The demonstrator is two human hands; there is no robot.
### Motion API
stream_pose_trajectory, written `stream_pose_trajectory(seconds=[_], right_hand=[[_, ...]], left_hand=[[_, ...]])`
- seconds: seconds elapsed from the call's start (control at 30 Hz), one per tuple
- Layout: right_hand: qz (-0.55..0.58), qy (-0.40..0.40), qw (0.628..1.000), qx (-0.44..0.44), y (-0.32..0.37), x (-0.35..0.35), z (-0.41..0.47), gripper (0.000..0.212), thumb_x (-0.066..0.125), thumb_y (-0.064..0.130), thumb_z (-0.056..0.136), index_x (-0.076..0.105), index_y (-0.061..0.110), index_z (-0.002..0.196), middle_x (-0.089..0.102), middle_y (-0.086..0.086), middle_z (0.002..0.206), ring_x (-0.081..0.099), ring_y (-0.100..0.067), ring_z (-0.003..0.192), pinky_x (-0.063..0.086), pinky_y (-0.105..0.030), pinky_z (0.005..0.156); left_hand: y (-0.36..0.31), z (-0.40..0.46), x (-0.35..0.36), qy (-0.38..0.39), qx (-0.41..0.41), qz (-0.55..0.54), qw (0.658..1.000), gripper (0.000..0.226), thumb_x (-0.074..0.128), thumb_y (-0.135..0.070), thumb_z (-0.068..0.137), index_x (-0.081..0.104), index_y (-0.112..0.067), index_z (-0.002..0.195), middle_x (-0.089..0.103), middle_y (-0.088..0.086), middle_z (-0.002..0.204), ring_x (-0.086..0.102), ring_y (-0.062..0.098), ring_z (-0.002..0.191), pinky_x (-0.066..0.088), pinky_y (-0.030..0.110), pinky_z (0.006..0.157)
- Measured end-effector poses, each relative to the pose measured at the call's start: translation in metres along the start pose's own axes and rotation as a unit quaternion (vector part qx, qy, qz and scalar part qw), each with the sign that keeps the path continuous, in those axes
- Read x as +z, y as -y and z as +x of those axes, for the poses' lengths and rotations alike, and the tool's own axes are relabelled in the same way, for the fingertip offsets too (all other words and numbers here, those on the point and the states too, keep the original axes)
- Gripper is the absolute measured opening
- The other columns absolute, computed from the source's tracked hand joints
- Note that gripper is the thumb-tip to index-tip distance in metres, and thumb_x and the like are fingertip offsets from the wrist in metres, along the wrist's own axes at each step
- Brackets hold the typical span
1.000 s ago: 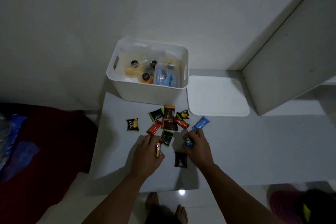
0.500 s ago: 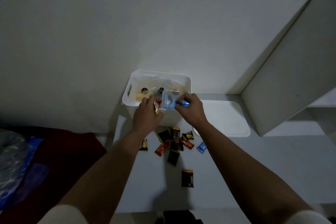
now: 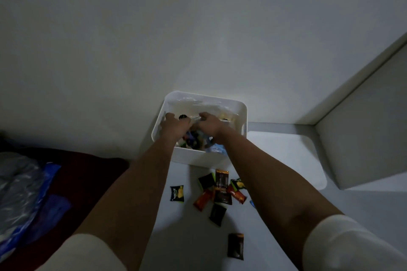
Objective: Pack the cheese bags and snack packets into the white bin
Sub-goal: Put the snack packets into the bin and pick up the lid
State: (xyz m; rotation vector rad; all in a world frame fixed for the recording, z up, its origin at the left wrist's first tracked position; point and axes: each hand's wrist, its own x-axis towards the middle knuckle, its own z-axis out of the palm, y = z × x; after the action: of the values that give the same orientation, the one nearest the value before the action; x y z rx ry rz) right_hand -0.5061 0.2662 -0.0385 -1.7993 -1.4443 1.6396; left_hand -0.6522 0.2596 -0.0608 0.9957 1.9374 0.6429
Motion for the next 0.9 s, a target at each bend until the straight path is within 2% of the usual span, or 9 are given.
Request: stream_pose_trajectory(seconds=[0.07,0.13,0.23,0.33,0.53,0.63,0.73,0.83,0.9], right_hand=[[0.032,-0.011,0.999,0.014,0.001,-0.003,-0.001,0.076,0.069,0.029,0.094,0.030,0.017,0.158,0.044,-0.014,0.152,0.053,-0.035,0.119,0.058,-0.049,0.072],[0.080,-0.043,0.996,0.008,0.000,-0.008,-0.006,0.065,0.068,0.033,0.095,0.041,0.015,0.151,0.052,-0.014,0.143,0.055,-0.031,0.113,0.058,-0.052,0.083],[0.138,-0.129,0.981,-0.053,-0.005,-0.022,-0.019,0.043,0.069,0.028,0.094,0.059,0.013,0.133,0.067,-0.010,0.115,0.063,-0.027,0.100,0.059,-0.049,0.088],[0.153,-0.237,0.951,-0.124,-0.025,-0.041,-0.039,0.024,0.069,0.021,0.093,0.070,0.016,0.116,0.072,-0.006,0.107,0.071,-0.029,0.097,0.062,-0.048,0.085],[0.062,-0.399,0.908,-0.112,-0.117,-0.071,-0.100,0.018,0.060,0.015,0.093,0.073,0.021,0.103,0.075,0.000,0.092,0.071,-0.016,0.086,0.057,-0.031,0.081],[0.019,-0.424,0.902,-0.073,-0.179,-0.067,-0.125,0.018,0.058,0.018,0.093,0.072,0.019,0.103,0.074,-0.001,0.093,0.069,-0.018,0.084,0.055,-0.031,0.077],[-0.079,-0.359,0.930,-0.016,-0.244,-0.048,-0.127,0.021,0.063,0.031,0.094,0.070,0.020,0.111,0.072,-0.004,0.107,0.068,-0.022,0.099,0.049,-0.030,0.080],[-0.210,-0.236,0.948,0.027,-0.294,-0.020,-0.121,0.079,0.065,0.065,0.086,0.048,0.018,0.147,0.044,-0.011,0.154,0.045,-0.030,0.140,0.045,-0.043,0.109],[-0.265,-0.195,0.944,0.025,-0.308,-0.004,-0.123,0.112,0.048,0.091,0.075,0.032,0.016,0.157,0.022,-0.007,0.166,0.032,-0.028,0.149,0.037,-0.044,0.117]], left_hand=[[-0.002,-0.001,0.000,-0.013,0.010,0.002,1.000,0.073,0.063,-0.048,0.087,0.042,-0.016,0.149,0.050,0.014,0.150,0.050,0.035,0.135,0.042,0.045,0.112],[-0.007,-0.009,-0.003,-0.014,0.025,0.003,1.000,0.060,0.058,-0.043,0.093,0.046,-0.016,0.146,0.054,0.012,0.146,0.053,0.032,0.132,0.042,0.039,0.109],[-0.014,-0.040,-0.012,-0.041,0.072,-0.003,0.997,0.043,0.055,-0.039,0.097,0.056,-0.019,0.136,0.064,0.006,0.133,0.061,0.027,0.118,0.043,0.031,0.092],[-0.010,-0.077,-0.015,-0.072,0.139,-0.019,0.987,0.023,0.054,-0.035,0.100,0.066,-0.022,0.114,0.071,-0.001,0.110,0.064,0.014,0.088,0.044,0.025,0.069],[0.078,-0.135,0.005,-0.015,0.279,-0.016,0.960,0.004,0.063,-0.034,0.098,0.066,-0.032,0.098,0.070,-0.015,0.089,0.066,0.003,0.086,0.055,0.029,0.075],[0.149,-0.134,0.021,0.009,0.299,0.101,0.949,0.039,0.070,-0.042,0.091,0.061,-0.029,0.127,0.066,-0.006,0.120,0.060,0.011,0.112,0.055,0.043,0.096],[0.207,-0.119,0.034,0.088,0.278,0.239,0.926,0.099,0.071,-0.067,0.079,0.024,-0.032,0.159,0.029,0.002,0.165,0.027,0.025,0.150,0.031,0.049,0.119],[0.239,-0.097,0.051,0.130,0.282,0.373,0.874,0.120,0.049,-0.094,0.070,-0.002,-0.036,0.162,-0.014,-0.001,0.171,-0.009,0.026,0.157,0.011,0.051,0.124],[0.249,-0.089,0.060,0.148,0.272,0.415,0.855,0.117,0.035,-0.099,0.071,-0.008,-0.039,0.161,-0.028,-0.001,0.167,-0.022,0.028,0.155,0.002,0.055,0.124]])
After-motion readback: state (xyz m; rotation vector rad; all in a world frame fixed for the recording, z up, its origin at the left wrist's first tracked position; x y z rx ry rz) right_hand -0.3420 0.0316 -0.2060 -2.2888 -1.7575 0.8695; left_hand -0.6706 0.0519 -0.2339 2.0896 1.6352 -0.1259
